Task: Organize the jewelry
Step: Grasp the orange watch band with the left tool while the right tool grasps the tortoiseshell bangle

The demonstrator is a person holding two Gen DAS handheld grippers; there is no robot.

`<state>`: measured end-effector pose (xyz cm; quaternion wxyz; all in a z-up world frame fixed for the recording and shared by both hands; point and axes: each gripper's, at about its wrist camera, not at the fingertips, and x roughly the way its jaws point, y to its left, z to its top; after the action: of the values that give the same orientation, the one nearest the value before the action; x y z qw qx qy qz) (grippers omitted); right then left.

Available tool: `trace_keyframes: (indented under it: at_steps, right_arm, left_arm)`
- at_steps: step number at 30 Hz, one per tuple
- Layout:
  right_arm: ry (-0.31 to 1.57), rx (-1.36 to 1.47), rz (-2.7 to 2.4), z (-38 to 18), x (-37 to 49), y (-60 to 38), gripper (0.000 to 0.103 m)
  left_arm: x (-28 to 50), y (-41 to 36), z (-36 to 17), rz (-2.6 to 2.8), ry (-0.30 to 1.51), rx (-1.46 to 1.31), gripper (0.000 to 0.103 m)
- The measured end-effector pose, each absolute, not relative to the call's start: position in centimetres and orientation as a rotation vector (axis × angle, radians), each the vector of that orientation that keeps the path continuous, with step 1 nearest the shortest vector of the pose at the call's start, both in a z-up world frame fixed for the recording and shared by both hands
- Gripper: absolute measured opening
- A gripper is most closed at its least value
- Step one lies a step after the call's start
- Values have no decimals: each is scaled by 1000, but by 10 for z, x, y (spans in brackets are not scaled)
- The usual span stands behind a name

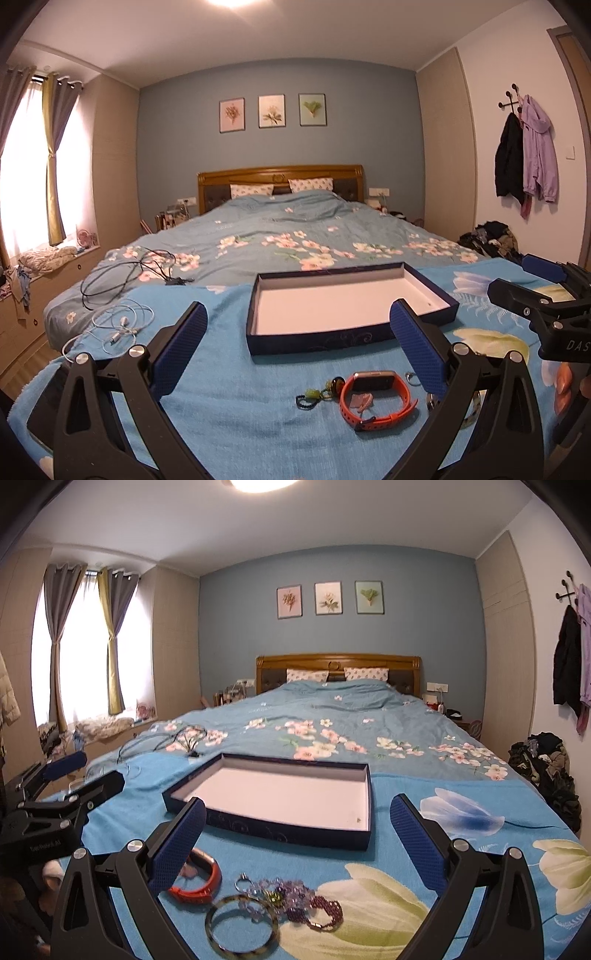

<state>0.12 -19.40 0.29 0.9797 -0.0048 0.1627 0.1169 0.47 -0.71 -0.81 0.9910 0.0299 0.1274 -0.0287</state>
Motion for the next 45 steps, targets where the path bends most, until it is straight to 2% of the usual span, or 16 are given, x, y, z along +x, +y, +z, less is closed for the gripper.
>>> trace_keyframes:
  at_steps: [7,10,17,21,23,25,27,32,34,45]
  right_arm:
    - [477,-40,281,-14,4,-198,94]
    - [527,-41,313,-18,3,-201,84]
    - [717,-68,443,-37,5,-190,54]
    - [799,-72,454,-51,10,-183,36]
    - [827,-54,464,-55,15,-183,26]
    - [851,-32,460,-58,19,-185,22]
    - [871,-19,461,-61,22,-186,12]
    - [874,-5,464,-60,23,-187,6]
    - [878,-4,473,-60,25,-189,5]
    - [915,-21,485,-64,33,-188,8]
  left_arm:
    - [30,-12,-24,-135,403,102,97]
    - [43,-13,-34,-192,472,129,93]
    - [64,-20,-55,-284,602,131,72]
    - [73,-25,-64,-313,671,133,64]
    - [78,-27,-67,-327,698,135,55]
    - [80,-26,-69,-338,726,133,50]
    - [82,-27,-72,-346,751,128,45]
    - [87,-27,-77,-380,815,103,27]
    - [90,-26,-79,-398,837,91,24]
    - [101,-15,-78,-441,874,21,21]
